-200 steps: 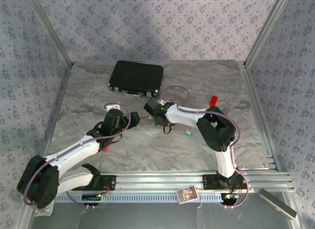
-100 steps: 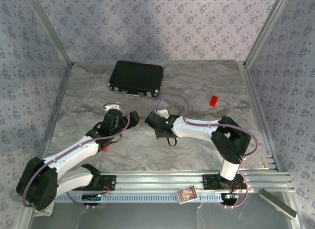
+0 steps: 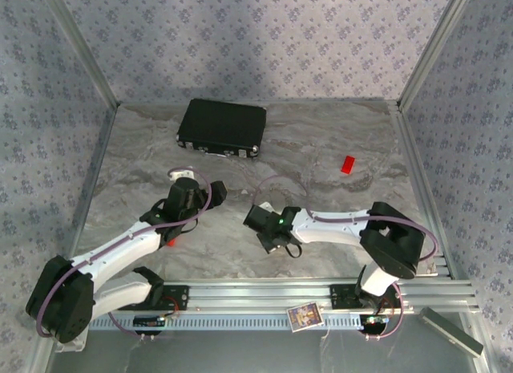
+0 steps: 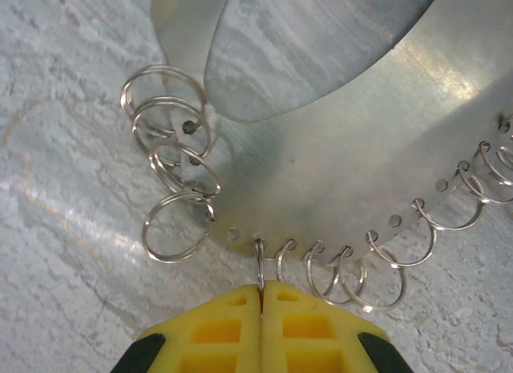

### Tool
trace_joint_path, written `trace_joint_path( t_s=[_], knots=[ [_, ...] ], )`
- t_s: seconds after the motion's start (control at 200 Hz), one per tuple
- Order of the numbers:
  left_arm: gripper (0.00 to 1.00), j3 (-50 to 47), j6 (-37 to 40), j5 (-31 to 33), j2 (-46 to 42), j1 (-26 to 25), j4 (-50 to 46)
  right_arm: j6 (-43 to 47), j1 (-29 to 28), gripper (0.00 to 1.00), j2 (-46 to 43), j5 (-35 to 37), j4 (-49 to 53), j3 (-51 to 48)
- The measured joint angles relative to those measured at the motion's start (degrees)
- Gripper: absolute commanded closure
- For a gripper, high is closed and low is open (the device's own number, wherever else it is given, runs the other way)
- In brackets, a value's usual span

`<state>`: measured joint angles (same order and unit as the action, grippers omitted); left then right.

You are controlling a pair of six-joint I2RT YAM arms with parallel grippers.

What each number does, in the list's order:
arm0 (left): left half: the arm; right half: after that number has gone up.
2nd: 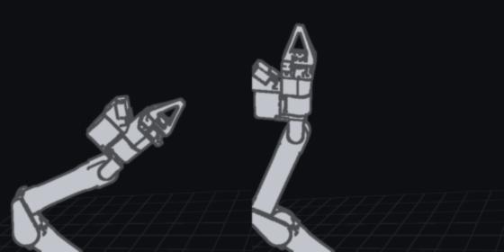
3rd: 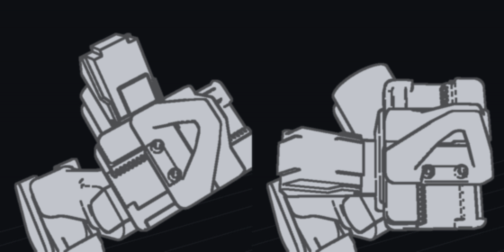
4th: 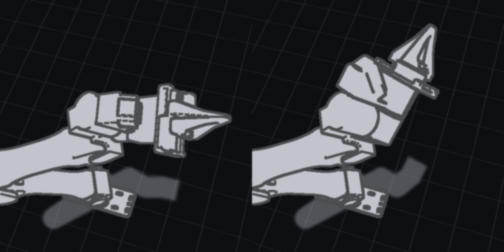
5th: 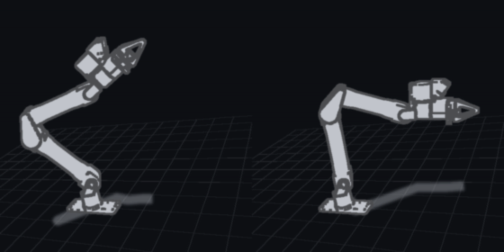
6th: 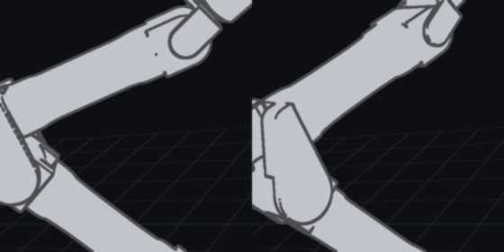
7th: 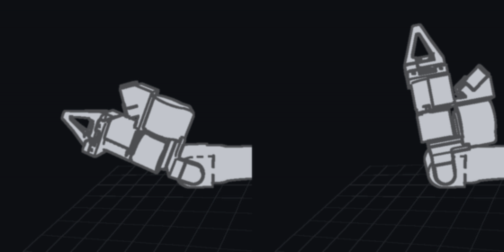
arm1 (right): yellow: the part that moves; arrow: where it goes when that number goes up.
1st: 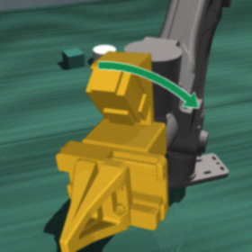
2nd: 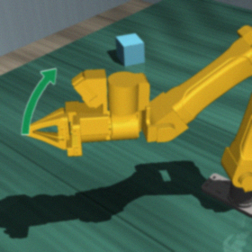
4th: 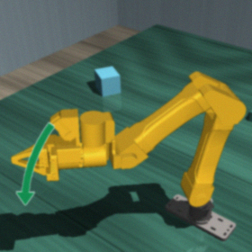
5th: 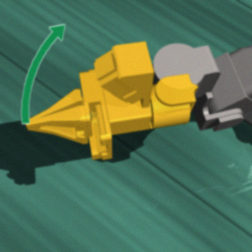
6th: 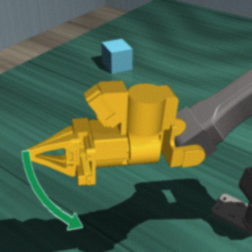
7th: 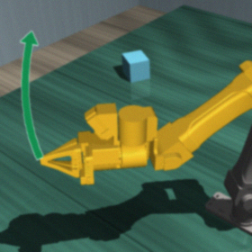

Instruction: Put the keys on the keyring

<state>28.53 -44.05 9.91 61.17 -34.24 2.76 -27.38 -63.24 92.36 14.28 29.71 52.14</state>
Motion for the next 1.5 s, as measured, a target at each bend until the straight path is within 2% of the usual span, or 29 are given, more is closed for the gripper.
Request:
trace_joint_path(
  t_s=[0.045, 0.11, 0.265, 0.38, 0.535, 0.8, 0.989, 1.204, 1.344, 1.499],
  knots=[
    [0.07, 0.0, 0.02, 0.0, 0.0, 0.0, 0.0, 0.79, 0.13, 1.0, -0.33, -0.33, -0.02, -0.33],
    [0.06, 0.0, 0.07, 0.0, 0.0, 0.0, 0.07, 1.68, 0.35, 0.85, -0.48, -0.68, -0.37, -0.68],
    [0.05, 0.0, 0.94, -0.04, -0.07, 0.0, 0.66, 2.99, 0.52, 0.62, -0.55, -1.51, -0.9, -0.74],
    [0.05, -0.42, 1.36, -0.04, -0.79, 0.0, 1.4, 2.47, 0.0, 0.55, -1.86, -1.68, -0.79, -0.7],
    [0.02, -1.4, 1.6, -0.04, -1.84, 0.0, 1.97, -0.79, -1.57, 0.53, -4.39, -0.52, 0.72, 1.14],
    [0.0, -3.82, 2.45, 1.01, -5.6, 0.0, 1.81, -14.01, -7.15, 0.55, -4.35, 5.73, 2.1, 4.68],
    [0.0, -5.16, 2.12, 4.02, -8.24, 0.0, 0.83, -21.4, -9.75, 0.53, 0.96, 7.39, 3.54, 7.76],
    [0.0, -5.66, 1.51, 5.9, -11.04, 0.0, -0.31, -24.15, -9.57, 0.52, 6.6, 5.88, 5.35, 12.09],
    [0.0, -5.84, 1.36, 6.25, -12.92, 0.04, -0.79, -24.74, -8.79, 0.56, 9.05, 5.95, 7.98, 15.37],
    [0.0, -6.51, 1.33, 6.38, -13.6, 0.11, -1.29, -26.05, -7.32, 0.65, 10.56, 7.02, 10.6, 18.45]
  ],
)
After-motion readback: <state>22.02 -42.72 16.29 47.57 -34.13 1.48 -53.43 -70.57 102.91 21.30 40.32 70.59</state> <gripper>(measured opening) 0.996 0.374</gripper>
